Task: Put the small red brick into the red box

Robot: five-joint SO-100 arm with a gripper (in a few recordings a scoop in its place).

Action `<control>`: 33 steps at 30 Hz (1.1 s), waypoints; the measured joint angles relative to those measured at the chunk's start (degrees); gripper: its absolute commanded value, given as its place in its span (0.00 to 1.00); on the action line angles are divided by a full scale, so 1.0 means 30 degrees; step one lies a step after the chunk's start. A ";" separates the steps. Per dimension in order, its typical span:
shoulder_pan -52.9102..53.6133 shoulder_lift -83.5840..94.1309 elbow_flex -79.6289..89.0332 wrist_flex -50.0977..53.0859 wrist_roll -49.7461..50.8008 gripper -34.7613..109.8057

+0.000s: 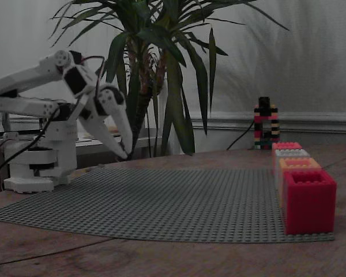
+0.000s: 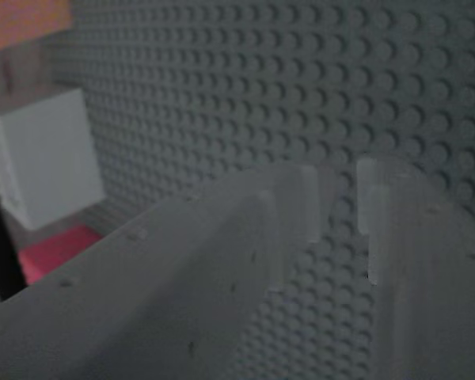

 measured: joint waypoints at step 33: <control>0.0000 0.3311 0.2578 0.0937 0.2813 0.24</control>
